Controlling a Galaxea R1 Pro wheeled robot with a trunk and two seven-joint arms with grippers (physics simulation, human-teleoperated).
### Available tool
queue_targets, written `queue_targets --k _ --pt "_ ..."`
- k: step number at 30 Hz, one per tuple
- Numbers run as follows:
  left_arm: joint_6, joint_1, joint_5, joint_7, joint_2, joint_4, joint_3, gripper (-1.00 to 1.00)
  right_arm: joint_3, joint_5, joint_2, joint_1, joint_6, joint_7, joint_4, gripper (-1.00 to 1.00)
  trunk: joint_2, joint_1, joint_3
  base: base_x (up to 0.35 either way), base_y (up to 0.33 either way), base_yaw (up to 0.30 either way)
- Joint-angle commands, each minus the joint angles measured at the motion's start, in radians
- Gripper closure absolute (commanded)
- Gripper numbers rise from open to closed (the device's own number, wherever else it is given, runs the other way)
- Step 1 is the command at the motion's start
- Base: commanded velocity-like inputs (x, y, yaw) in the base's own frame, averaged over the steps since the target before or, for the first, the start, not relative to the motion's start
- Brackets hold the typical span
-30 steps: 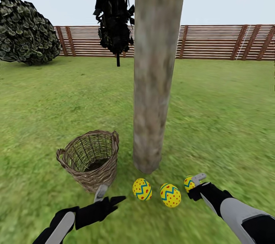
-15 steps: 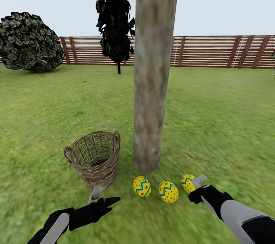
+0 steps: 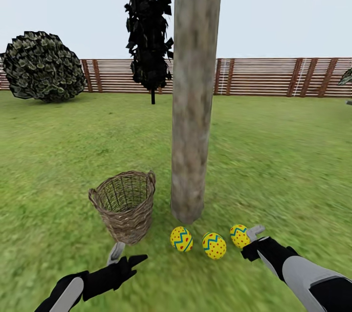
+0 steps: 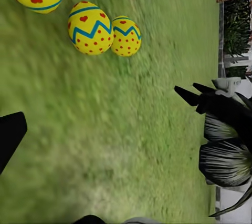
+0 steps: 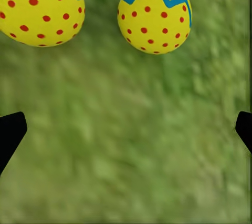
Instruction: Take the three Easter eggs out of the wicker basket on the lawn in the garden, then place them on the lawn next to a single tree (choose any tree) so that all three eggs are next to the same tree and none are left in the basket.
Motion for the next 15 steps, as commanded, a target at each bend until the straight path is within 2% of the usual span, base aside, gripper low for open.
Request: queue_targets --k 1,5,15 --pt "0.002 -0.001 0.004 -0.001 0.001 0.004 -0.001 -1.0 0.002 0.009 -0.001 0.0 0.007 0.005 -0.003 -1.0 0.0 -0.001 0.003 -0.001 0.0 0.0" --pt "-0.006 -0.001 0.004 0.0 0.001 0.016 -0.001 -1.0 0.002 0.01 -0.001 0.0 0.007 0.005 -0.003 -1.0 0.001 -0.002 0.018 0.0 0.0 0.0" --pt "-0.095 -0.001 0.002 0.002 0.002 0.082 -0.001 -1.0 0.002 0.011 -0.001 0.003 0.007 0.005 -0.002 -1.0 0.014 -0.012 0.056 0.0 0.0 0.0"
